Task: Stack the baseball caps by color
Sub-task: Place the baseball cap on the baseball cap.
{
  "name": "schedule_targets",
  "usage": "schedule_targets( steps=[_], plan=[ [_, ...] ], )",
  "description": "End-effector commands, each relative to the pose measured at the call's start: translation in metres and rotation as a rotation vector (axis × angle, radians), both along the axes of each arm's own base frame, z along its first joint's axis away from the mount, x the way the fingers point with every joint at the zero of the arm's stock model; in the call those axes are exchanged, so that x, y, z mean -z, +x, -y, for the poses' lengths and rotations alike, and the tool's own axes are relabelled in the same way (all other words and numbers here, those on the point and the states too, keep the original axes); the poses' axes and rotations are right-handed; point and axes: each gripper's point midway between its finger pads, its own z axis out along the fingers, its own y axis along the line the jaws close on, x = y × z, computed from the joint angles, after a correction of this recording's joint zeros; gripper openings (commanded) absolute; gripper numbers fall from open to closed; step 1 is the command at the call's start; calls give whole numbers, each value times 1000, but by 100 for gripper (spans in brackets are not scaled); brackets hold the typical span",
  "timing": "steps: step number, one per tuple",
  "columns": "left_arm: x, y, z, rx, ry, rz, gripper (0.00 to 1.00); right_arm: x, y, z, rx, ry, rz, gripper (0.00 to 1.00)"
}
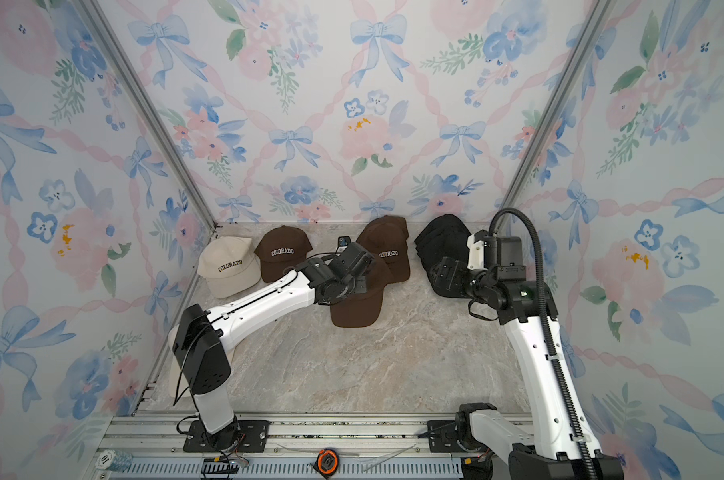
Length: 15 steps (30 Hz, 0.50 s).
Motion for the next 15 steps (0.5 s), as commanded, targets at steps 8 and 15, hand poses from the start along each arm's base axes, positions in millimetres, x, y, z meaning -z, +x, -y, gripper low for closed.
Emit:
schedule_targets(
  steps=[8, 15],
  plan=[
    [2, 48, 40, 0, 81, 60, 0, 0, -29, 30, 118, 4, -23, 96],
    [3, 77, 67, -9, 54, 101, 0, -3, -41, 44, 184, -16, -24, 96]
  ],
)
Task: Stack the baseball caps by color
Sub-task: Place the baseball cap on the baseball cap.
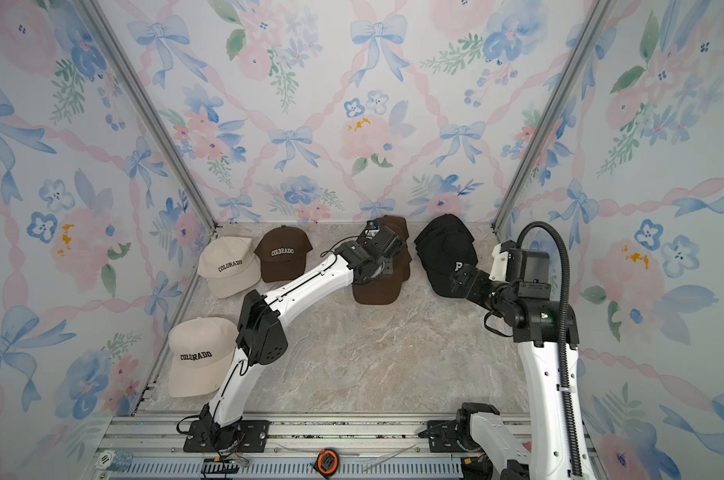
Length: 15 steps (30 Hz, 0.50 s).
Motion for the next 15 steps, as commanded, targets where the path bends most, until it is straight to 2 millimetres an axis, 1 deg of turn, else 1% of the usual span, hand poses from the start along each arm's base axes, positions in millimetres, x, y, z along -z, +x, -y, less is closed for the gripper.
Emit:
schedule_targets(
  steps=[1, 9, 15],
  plan=[
    [-2, 8, 2, -8, 28, 25, 0, 6, -13, 9, 45, -16, -38, 96],
    [18, 28, 9, -62, 19, 40, 0, 3, -20, 20, 83, -64, -51, 96],
    [17, 44, 12, -97, 24, 100, 0, 4, -26, 22, 117, -45, -50, 96]
  ],
)
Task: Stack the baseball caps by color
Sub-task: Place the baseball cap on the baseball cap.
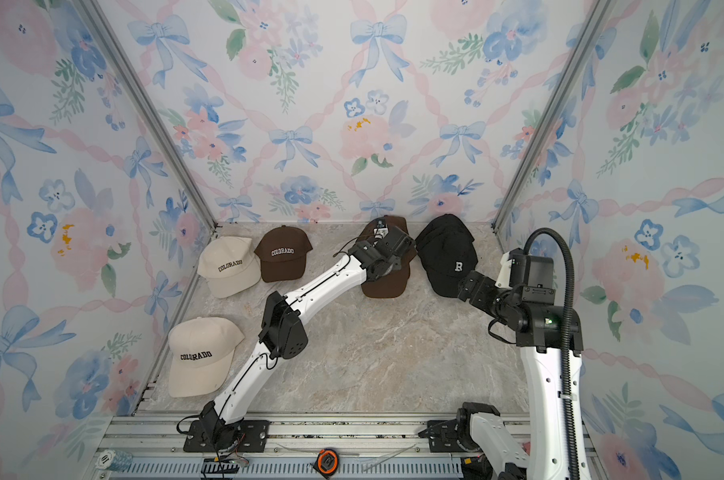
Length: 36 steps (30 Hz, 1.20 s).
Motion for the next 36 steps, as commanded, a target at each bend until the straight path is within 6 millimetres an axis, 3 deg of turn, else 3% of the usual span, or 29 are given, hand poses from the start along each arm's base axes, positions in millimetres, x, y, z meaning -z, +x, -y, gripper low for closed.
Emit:
schedule_targets(
  steps=[1, 10, 21, 28, 30, 32, 34, 36],
  plan=[
    [-1, 15, -9, -57, 14, 46, 0, -3, -11, 5, 44, 2, 3, 96],
    [17, 43, -12, -87, -56, 50, 0, -10, -22, 14, 96, -26, -2, 96],
    [28, 53, 19, -6, -172, 49, 1, -15, -21, 18, 118, -35, -5, 96],
    [26, 51, 32, 49, -215, 40, 38, -12, -21, 18, 116, -34, -14, 96],
    [22, 49, 36, 68, -225, 35, 43, -11, -20, 18, 111, -33, -18, 96],
    [16, 47, 36, 82, -218, 42, 49, -10, -19, 17, 107, -33, -16, 96],
    [15, 45, 32, 89, -196, 41, 65, -8, -17, 16, 102, -29, -16, 96],
    [16, 42, 25, 89, -171, 28, 69, -6, -13, 15, 93, -19, -16, 96]
  ],
)
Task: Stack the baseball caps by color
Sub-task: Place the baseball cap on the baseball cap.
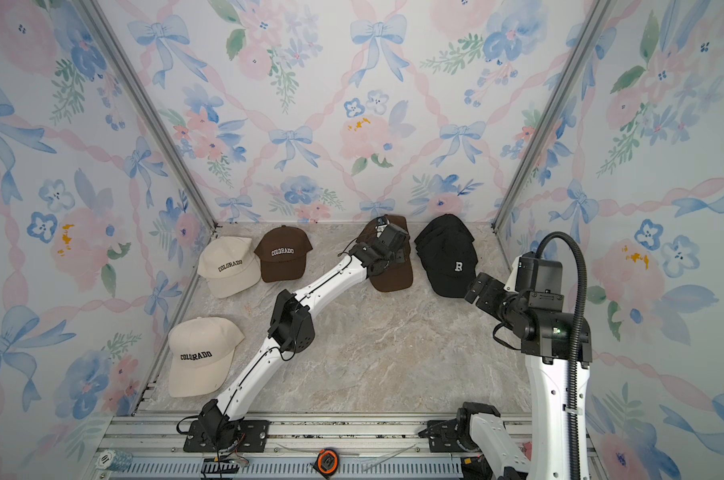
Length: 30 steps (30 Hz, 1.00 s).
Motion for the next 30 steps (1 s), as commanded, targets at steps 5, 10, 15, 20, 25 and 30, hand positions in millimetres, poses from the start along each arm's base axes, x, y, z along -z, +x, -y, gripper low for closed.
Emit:
schedule_targets(
  steps=[5, 10, 15, 20, 25, 30],
  plan=[
    [-19, -13, -25, 21, 54, -21, 76, 7, 13, -5, -22, 39, -6, 96],
    [-70, -22, -51, 15, 87, 43, 90, 12, 26, -14, -74, 58, -3, 96],
    [-112, -29, -98, -14, 98, 73, 94, 16, 48, -35, -159, -4, -25, 96],
    [-128, -34, -173, -115, 133, 67, 94, 26, 82, -66, -235, -8, -42, 97],
    [-130, -48, -246, -209, 175, 44, 94, 40, 121, -98, -316, -13, -66, 99],
    [-126, -67, -296, -261, 191, 20, 98, 40, 158, -129, -379, -35, -69, 98]
  ],
)
